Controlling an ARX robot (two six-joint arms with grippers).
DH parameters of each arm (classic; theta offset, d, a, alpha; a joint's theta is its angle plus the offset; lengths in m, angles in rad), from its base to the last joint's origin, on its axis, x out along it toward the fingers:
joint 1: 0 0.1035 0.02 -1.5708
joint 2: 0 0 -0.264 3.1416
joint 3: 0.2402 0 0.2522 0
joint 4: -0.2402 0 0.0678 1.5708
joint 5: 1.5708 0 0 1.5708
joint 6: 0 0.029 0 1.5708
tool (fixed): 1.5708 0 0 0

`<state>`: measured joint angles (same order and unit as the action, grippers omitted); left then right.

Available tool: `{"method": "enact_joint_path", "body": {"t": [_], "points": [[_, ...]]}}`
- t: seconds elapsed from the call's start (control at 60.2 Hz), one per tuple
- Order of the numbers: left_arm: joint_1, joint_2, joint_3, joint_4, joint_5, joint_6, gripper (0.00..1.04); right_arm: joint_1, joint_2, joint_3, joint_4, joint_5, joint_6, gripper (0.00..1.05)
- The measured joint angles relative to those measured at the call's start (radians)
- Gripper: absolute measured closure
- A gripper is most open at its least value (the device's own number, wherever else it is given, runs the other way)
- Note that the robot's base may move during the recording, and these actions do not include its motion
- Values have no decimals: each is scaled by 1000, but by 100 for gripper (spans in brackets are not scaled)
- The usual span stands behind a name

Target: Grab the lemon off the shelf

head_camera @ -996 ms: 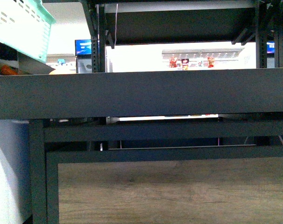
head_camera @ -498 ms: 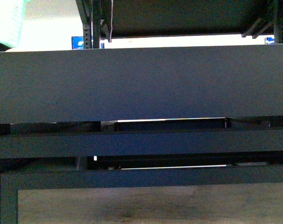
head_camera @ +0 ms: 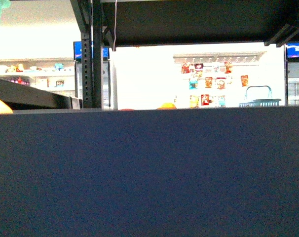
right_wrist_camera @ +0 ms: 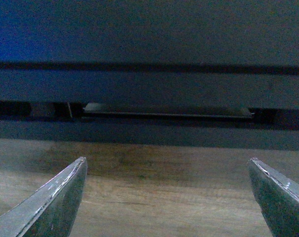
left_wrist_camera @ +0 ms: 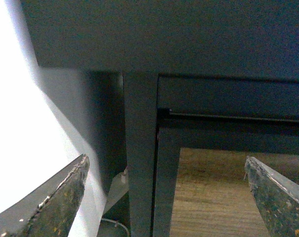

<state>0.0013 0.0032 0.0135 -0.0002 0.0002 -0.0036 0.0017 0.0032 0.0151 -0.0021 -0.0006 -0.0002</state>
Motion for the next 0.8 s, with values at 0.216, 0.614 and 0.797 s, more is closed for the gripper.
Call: {"method": "enact_joint_path", "body": {"t": [0.216,0.614,0.797], "points": [[0,0,0,0,0,0,8,0,0,0,0,0,0,7],[0,0,0,0,0,0,8,0,0,0,0,0,-1,7],[0,0,0,0,0,0,8,0,0,0,0,0,0,7]]}}
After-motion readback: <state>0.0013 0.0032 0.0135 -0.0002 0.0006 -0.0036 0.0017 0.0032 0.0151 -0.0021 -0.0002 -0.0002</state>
